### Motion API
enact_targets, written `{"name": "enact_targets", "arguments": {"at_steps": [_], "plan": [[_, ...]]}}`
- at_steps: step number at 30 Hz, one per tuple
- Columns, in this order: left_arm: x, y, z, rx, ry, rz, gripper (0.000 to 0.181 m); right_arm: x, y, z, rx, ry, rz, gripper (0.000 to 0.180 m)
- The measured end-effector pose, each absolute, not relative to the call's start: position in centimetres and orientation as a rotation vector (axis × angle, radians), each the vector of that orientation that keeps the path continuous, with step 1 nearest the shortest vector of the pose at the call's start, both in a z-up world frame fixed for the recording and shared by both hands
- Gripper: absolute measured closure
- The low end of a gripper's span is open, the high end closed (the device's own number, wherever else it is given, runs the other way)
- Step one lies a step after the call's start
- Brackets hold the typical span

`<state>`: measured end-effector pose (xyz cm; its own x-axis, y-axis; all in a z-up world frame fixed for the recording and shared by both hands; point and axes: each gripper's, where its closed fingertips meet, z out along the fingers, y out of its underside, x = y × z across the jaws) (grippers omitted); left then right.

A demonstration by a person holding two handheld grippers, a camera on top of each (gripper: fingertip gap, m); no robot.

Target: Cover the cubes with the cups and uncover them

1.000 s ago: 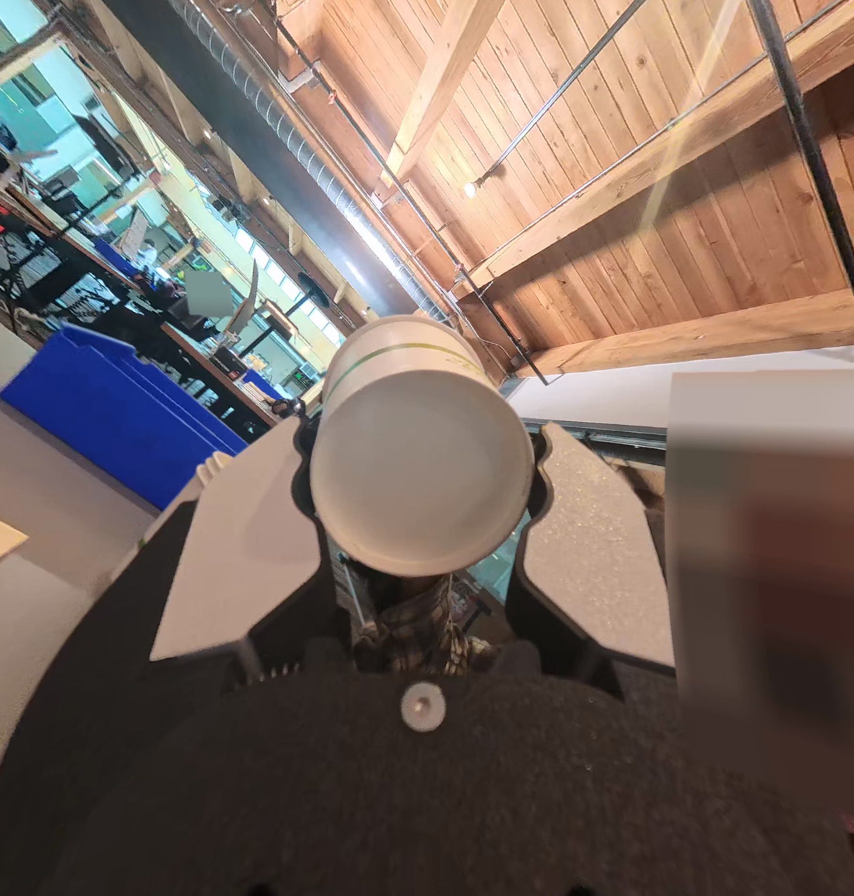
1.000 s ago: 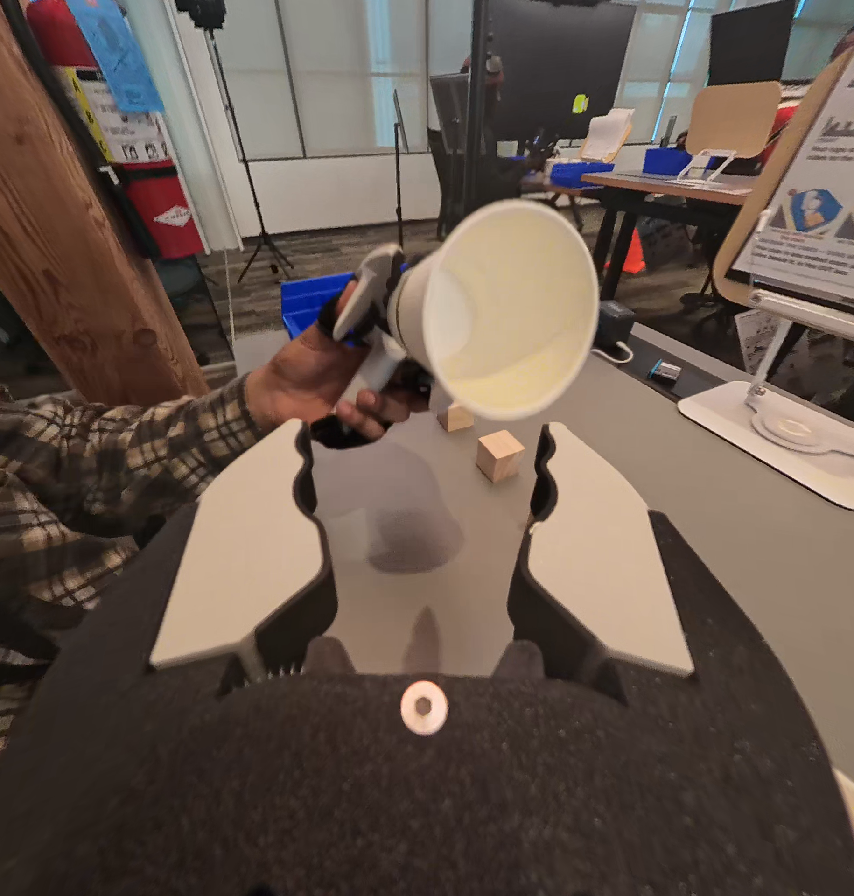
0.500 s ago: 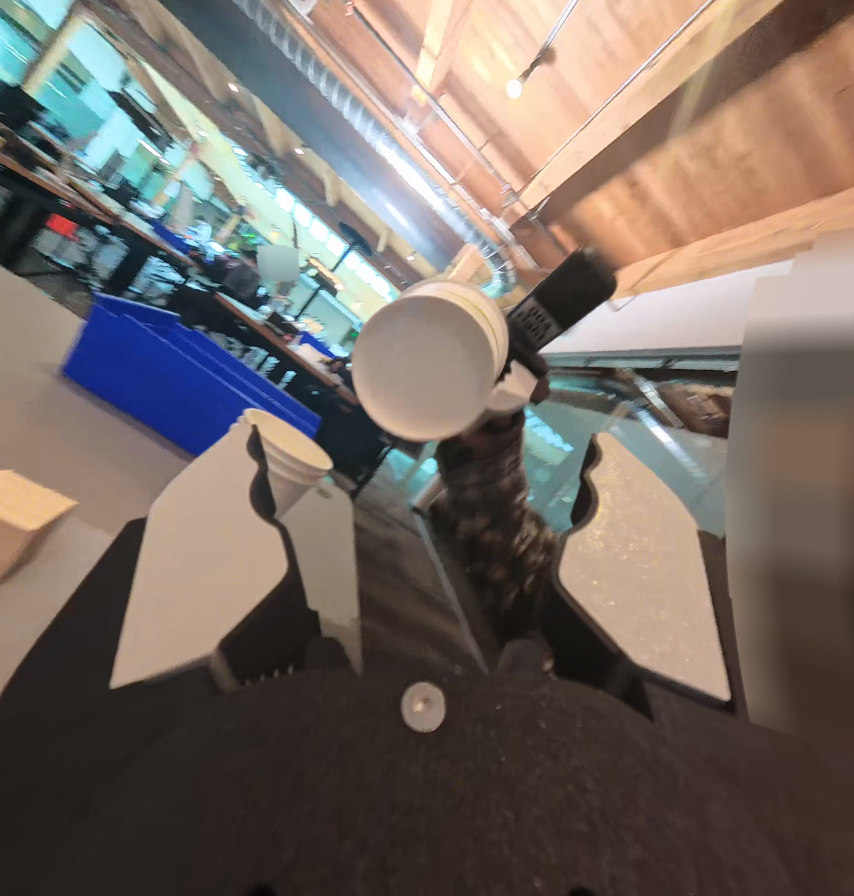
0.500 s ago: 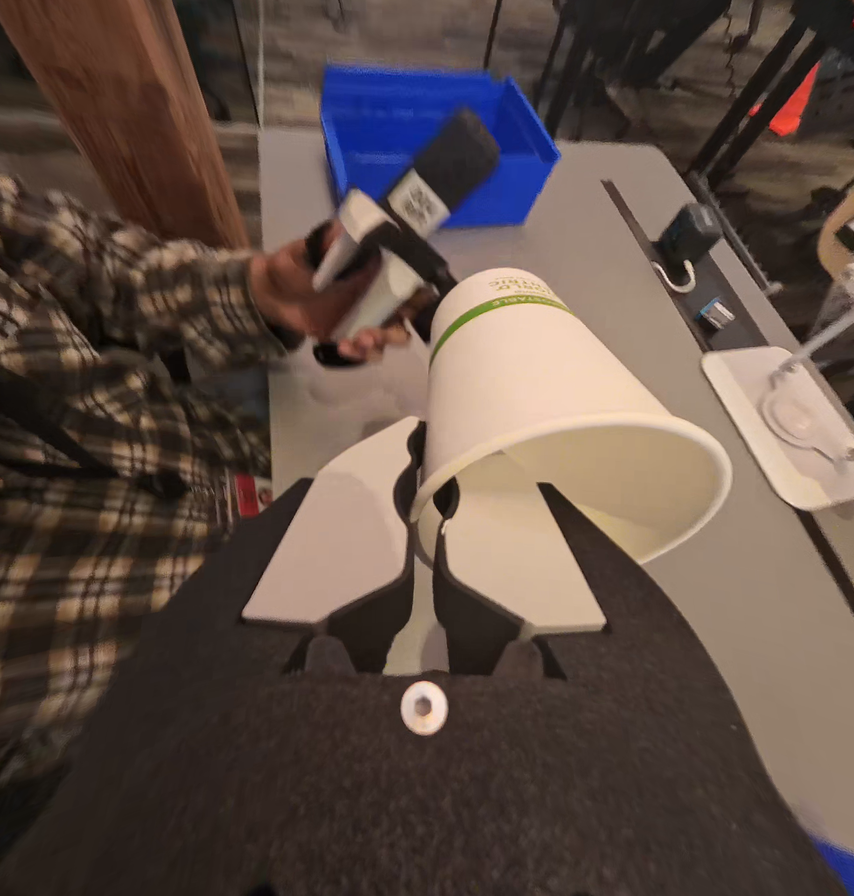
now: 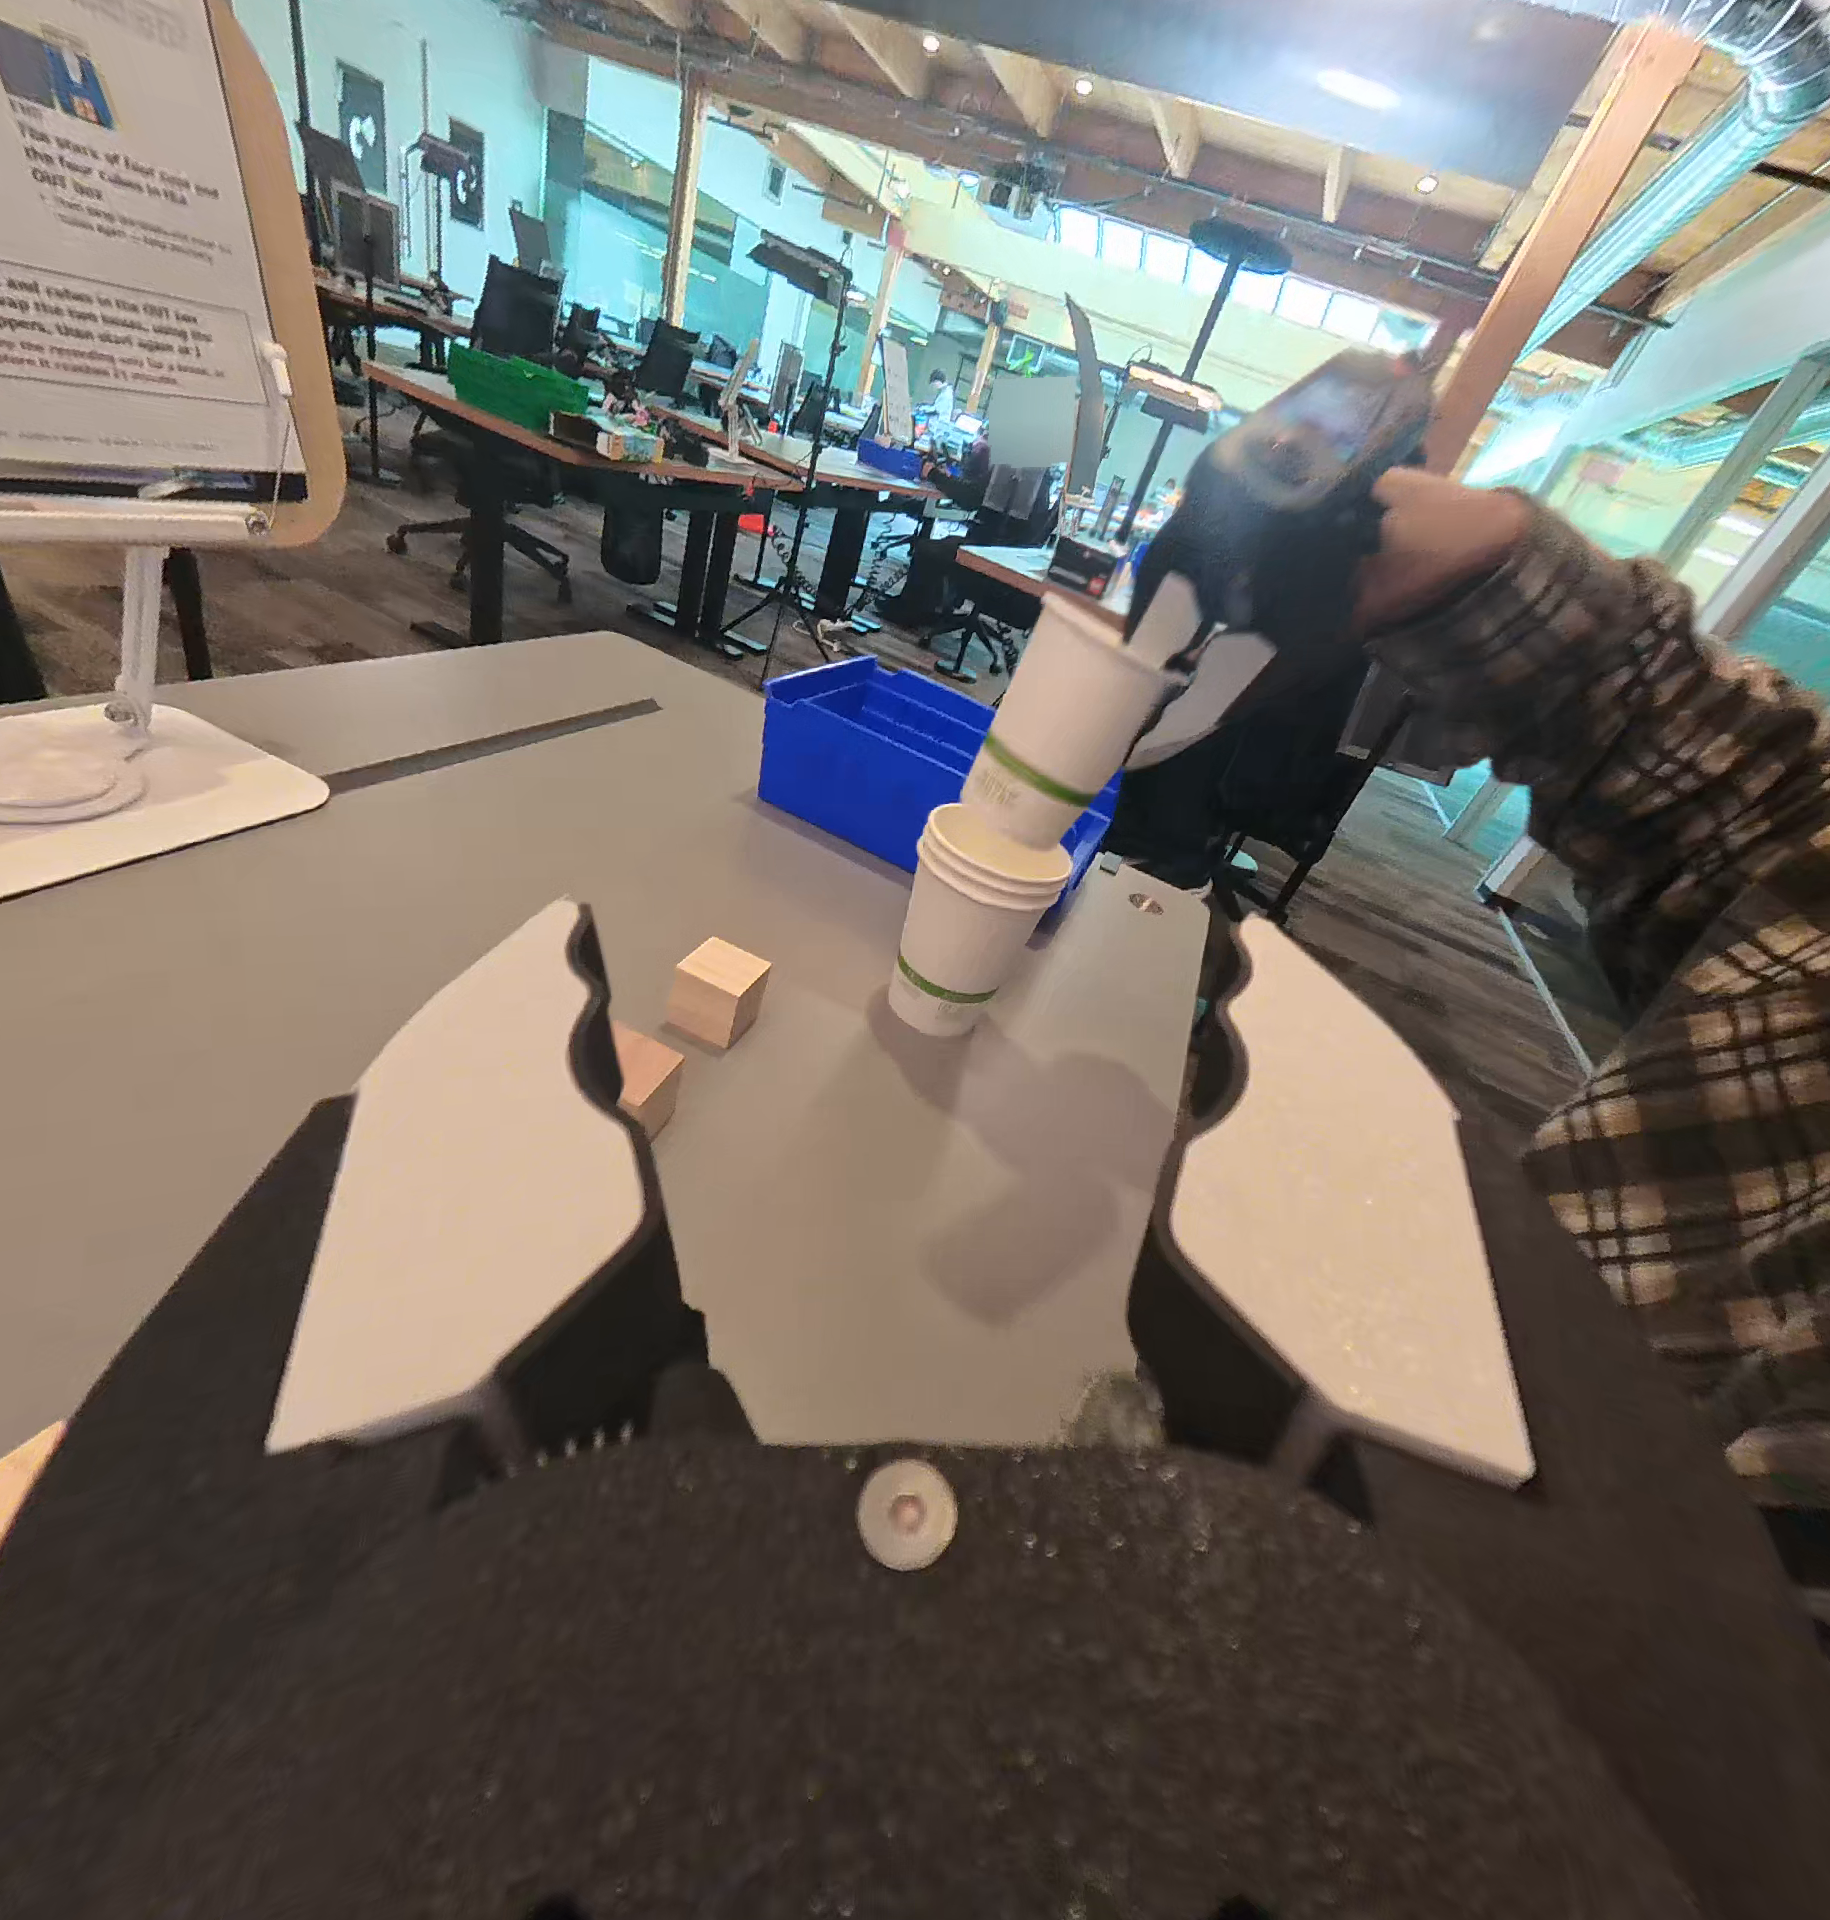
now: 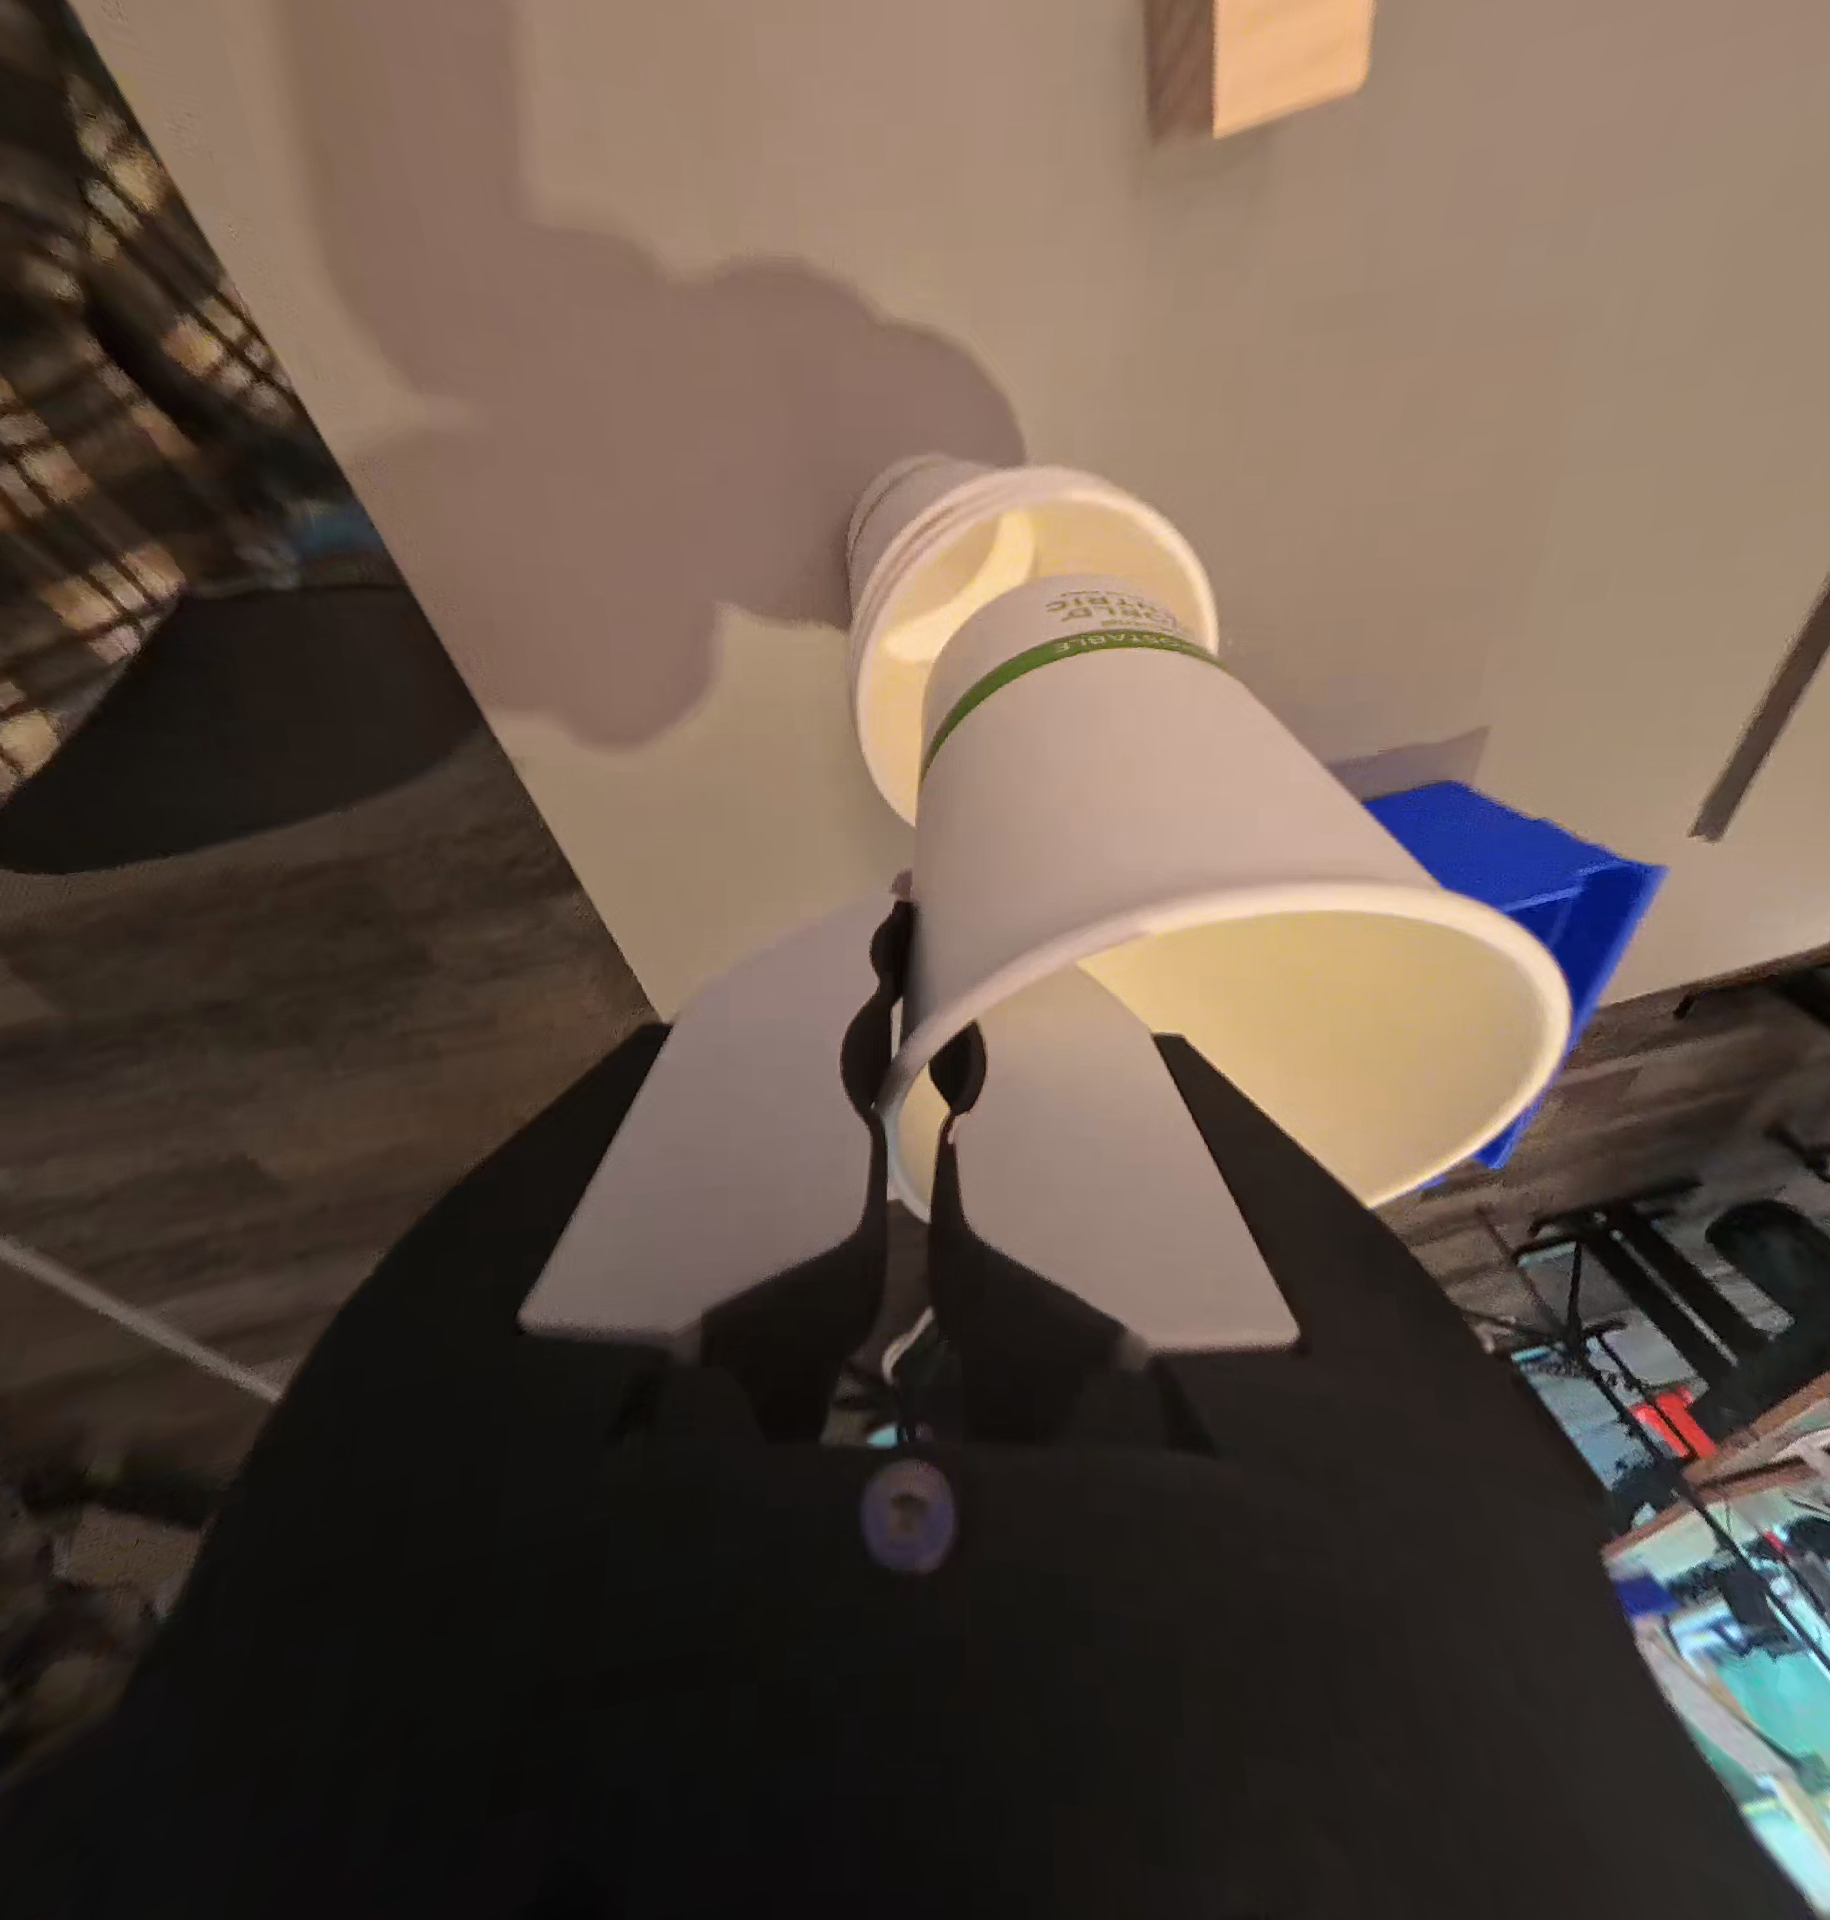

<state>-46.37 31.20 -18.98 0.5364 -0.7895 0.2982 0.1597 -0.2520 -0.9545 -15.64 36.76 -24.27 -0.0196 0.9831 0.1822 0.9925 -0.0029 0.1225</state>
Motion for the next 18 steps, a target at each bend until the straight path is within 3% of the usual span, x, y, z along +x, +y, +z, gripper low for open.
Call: {"name": "enact_targets", "arguments": {"at_steps": [1, 7, 14, 18], "plan": [[-46.4, 30.9, -18.8, -1.566, 0.558, -0.996, 0.073, -15.4, 36.8, -25.0, -2.194, -2.203, -0.343, 0.179], [-46.8, 30.6, -19.5, -1.544, 0.564, -1.004, 0.076, -15.4, 36.9, -28.8, -2.275, -2.257, -0.311, 0.179], [-46.4, 30.5, -19.9, -1.563, 0.596, -1.003, 0.076, -15.8, 36.9, -30.1, -2.288, -2.281, -0.296, 0.100], [-46.6, 30.4, -19.9, -1.564, 0.613, -0.950, 0.076, -17.3, 37.6, -26.9, -2.199, -2.123, -0.198, 0.086]]}}
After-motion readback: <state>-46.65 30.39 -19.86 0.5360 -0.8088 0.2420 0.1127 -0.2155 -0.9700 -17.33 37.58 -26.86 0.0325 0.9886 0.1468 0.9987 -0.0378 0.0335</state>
